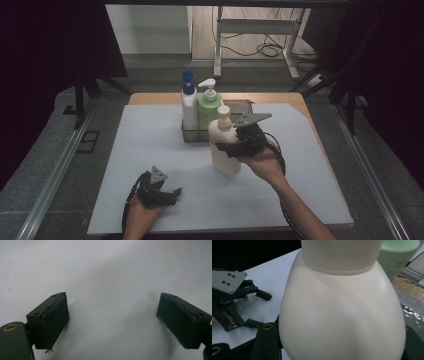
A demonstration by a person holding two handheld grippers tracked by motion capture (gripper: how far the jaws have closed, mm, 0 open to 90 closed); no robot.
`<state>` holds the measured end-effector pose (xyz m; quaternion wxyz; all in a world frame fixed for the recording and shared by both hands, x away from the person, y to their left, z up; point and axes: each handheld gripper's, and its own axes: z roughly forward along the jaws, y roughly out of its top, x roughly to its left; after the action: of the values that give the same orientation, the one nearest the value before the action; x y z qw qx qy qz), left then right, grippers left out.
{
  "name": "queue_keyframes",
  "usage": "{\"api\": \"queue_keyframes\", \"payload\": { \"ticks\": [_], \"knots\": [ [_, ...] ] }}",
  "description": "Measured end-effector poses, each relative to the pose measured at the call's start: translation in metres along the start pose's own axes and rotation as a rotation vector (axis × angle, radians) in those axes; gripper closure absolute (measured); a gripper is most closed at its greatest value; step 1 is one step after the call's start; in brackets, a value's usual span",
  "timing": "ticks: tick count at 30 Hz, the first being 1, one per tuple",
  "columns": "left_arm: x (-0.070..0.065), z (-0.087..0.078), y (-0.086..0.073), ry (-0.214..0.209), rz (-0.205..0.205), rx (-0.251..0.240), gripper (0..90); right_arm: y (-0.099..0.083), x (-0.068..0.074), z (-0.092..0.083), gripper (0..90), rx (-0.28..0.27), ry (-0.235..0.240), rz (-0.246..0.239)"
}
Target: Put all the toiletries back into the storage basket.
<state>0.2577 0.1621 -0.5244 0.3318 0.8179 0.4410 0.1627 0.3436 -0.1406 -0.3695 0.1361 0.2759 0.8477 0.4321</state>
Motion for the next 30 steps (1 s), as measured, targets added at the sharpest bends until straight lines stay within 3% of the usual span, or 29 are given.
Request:
{"api": "queue_keyframes", "payload": {
  "ticks": [14,30],
  "knots": [
    [0.000,0.000,0.000,0.000,-0.001,0.000,10.3,0.005,-0.027,-0.022,39.2,-0.008,-0.064,0.029],
    [0.000,0.000,0.000,-0.001,-0.001,0.000,10.3,0.020,-0.054,-0.035,39.3,-0.018,-0.135,0.068]
  ]
}}
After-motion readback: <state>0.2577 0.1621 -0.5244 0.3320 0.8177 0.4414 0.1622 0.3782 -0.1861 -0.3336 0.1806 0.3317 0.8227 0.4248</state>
